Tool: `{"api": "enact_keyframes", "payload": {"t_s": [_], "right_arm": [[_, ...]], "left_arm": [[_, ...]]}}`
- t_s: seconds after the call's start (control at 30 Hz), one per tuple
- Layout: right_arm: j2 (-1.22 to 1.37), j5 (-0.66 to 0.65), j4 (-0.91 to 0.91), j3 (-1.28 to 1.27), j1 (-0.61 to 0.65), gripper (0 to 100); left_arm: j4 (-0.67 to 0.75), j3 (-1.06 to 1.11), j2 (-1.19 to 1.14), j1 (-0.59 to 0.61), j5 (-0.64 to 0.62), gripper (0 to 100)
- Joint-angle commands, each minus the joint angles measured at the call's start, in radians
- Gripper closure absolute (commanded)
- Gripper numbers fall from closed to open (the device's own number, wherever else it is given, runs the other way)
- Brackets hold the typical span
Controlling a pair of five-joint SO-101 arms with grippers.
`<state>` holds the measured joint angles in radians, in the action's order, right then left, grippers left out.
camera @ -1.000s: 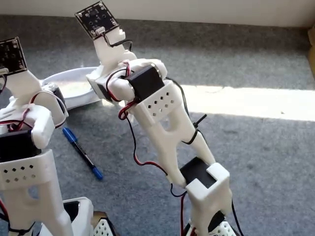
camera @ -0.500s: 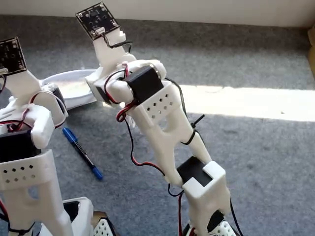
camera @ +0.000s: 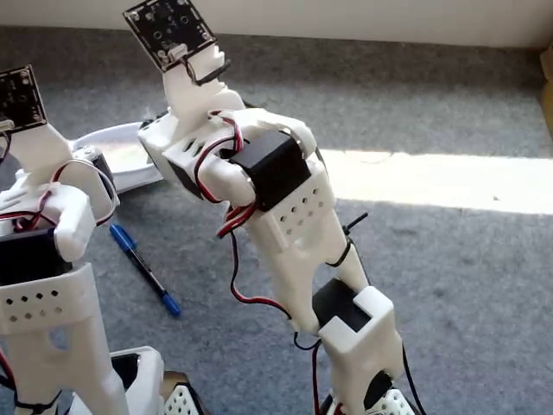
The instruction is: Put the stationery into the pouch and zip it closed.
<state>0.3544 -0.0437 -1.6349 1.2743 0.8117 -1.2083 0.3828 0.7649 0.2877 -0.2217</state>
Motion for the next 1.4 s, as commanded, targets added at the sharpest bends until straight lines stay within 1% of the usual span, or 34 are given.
{"api": "enact_keyframes", "payload": {"t_s": [0.0,0.13,0.23,0.4,0.53,0.6,0.87,1.03,1.17,1.3,1.37], "right_arm": [[-0.024,-0.048,0.001,0.042,-0.015,99.4],[-0.024,-0.051,0.002,0.041,-0.018,99.4],[-0.019,-0.061,0.002,0.041,-0.047,99.4],[0.099,-0.184,0.002,0.05,-0.074,99.4],[0.217,-0.226,0.001,0.051,-0.073,99.4],[0.237,-0.244,-0.008,0.053,-0.07,99.4],[0.231,-0.244,-0.041,0.053,-0.073,99.4],[0.211,-0.242,-0.051,0.225,-0.074,99.4],[0.248,-0.25,-0.101,0.387,-0.096,99.4],[0.32,-0.373,-0.104,0.504,-0.108,99.4],[0.337,-0.393,-0.104,0.501,-0.11,99.4]], "left_arm": [[0.012,0.002,-0.005,0.007,0.008,98],[0.012,0.002,-0.007,0.007,0.008,98],[0.012,0.002,-0.007,0.007,0.008,98],[0.012,0.002,-0.008,0.007,0.008,98],[0.012,0.002,-0.008,0.007,0.008,98],[0.012,0.002,-0.008,0.007,0.008,98],[0.014,0.002,-0.008,0.007,0.008,98],[0.014,0.002,-0.008,0.008,0.008,98],[0.014,0.002,-0.008,0.007,0.008,98],[0.012,0.002,-0.008,0.007,0.008,98],[0.011,0.002,-0.008,0.008,0.008,98]]}}
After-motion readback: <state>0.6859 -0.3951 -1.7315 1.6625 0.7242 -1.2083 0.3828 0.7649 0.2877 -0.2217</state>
